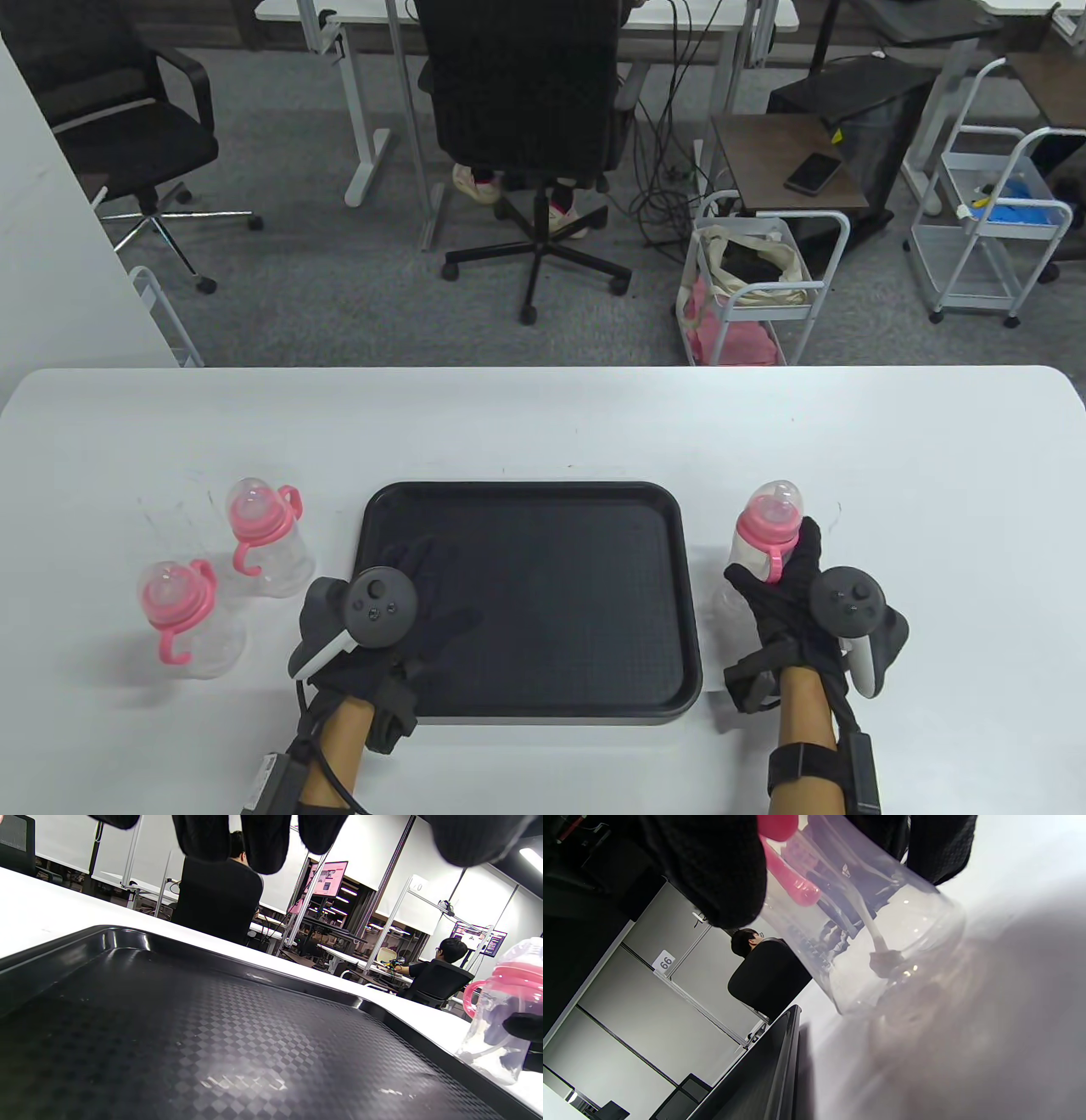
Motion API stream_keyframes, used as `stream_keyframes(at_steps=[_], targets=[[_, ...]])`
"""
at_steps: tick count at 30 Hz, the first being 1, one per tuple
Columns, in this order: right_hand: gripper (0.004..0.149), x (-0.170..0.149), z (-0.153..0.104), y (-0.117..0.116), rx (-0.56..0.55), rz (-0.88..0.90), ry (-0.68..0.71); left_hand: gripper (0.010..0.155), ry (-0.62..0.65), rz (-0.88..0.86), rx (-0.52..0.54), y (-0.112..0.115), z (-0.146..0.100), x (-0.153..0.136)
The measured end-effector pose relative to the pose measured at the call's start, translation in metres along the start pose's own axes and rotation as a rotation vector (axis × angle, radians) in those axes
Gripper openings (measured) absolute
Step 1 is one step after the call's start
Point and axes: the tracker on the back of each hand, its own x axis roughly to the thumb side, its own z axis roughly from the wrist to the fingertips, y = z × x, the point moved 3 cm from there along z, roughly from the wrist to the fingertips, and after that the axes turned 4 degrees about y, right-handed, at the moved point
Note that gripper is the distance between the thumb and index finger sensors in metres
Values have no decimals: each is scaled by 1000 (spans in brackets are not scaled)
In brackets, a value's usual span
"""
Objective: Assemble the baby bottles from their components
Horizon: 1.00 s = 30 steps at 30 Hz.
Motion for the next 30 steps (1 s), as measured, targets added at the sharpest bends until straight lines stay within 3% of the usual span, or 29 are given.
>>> stream_keyframes(at_steps=[18,26,30], targets=[[105,10,-31,22,22,-75,-16,87,19,-15,12,-1,-1,1],[103,40,-55,57,-25,-150,59,87,-10,60,9,-2,-3,0],[98,71,-67,75,-52,-306,165,86,-10,101,6,-1,-4,2]])
